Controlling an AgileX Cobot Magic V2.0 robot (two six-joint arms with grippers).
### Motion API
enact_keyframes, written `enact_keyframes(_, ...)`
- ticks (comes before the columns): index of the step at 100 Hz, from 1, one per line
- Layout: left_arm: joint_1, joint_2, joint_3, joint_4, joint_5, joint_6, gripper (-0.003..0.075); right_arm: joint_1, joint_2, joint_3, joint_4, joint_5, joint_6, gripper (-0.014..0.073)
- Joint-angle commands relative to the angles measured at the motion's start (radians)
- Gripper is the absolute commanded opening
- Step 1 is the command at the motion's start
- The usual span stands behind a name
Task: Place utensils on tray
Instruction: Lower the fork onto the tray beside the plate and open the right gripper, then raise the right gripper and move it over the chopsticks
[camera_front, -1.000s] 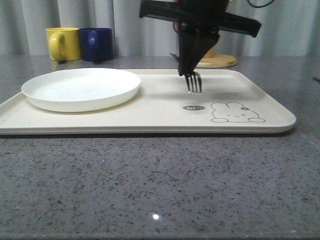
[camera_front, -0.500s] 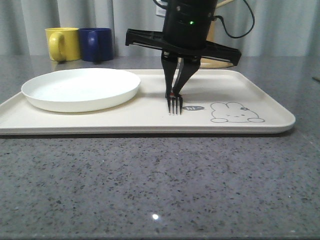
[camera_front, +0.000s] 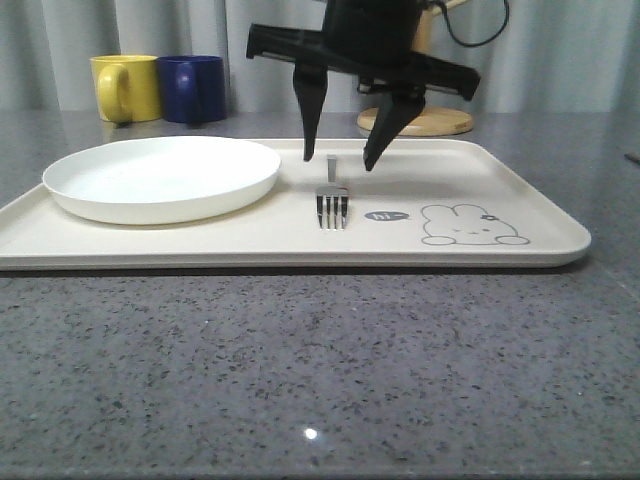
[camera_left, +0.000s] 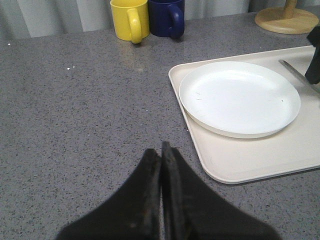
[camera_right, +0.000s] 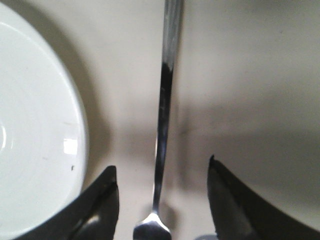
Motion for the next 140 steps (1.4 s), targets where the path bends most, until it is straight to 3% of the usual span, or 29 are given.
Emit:
enact_keyframes(1,-0.006,0.010,-0.024,-0.006,-0.074,-0.010,-0.0019,-0.018,-0.114,-0.037,-0.037,0.031,-0.081,0.0414)
enact_keyframes(42,-0.006,0.010,-0.024,-0.006,-0.074,-0.010,-0.0019,-0.282,-0.195,-0.034,-0.037,0.295,-0.338,0.0414)
enact_keyframes(95,-0.006,0.010,-0.024,-0.006,-0.074,-0.010,-0.0019,-0.562,-0.216,0.129,-0.037,0.268,-0.441,0.0414)
enact_keyframes(140,-0.006,0.010,-0.024,-0.006,-0.074,-0.010,-0.0019,-0.634,-0.215,0.277,-0.042,0.158,-0.500,0.0414)
